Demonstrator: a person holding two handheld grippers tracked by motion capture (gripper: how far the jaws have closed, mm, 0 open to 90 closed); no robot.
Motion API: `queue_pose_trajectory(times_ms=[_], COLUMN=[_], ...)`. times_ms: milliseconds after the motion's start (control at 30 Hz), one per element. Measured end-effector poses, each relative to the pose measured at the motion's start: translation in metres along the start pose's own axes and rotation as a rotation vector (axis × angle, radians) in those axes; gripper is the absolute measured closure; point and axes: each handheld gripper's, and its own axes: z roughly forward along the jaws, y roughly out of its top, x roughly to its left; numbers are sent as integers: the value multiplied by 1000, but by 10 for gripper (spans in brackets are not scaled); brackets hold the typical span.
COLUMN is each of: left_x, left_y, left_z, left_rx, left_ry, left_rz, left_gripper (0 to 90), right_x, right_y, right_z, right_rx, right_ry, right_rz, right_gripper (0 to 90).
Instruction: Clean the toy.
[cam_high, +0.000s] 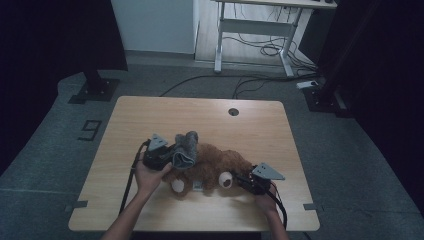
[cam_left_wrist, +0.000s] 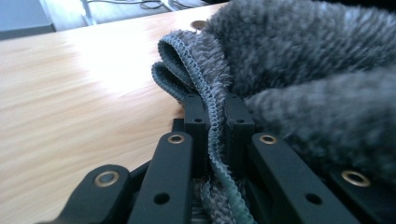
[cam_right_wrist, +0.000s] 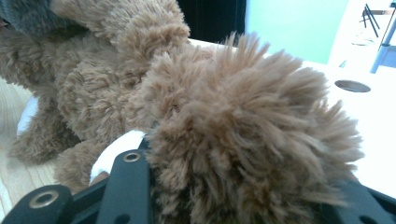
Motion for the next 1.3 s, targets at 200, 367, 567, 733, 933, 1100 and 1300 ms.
queue_pose_trajectory(times_ms=[200,367,567,733,933,1100,1300], left_x=[-38,-76,-71,-45,-10,16,12], left_y=[17,23,21,11,-5,-20,6], left_z=[18,39,40,21,-2,-13,-30], left_rx=[-8,34,43,29,44,62,-5], left_ry=[-55,-93,-40,-18,61,89,72], left_rz=[72,143,165,116,91,22,15], left_gripper=[825,821,821,819,820,820,821], right_x=[-1,-1,-1,-1,-1,-2,-3], right_y=[0,0,0,1,1,1,1], right_z=[1,1,1,1,1,2,2], right_rx=[1,2,8,8,8,6,6], right_ry=[-4,-7,-12,-6,-6,-3,-4], right_rz=[8,9,10,1,2,9,23], right_gripper=[536,535,531,528,526,524,522])
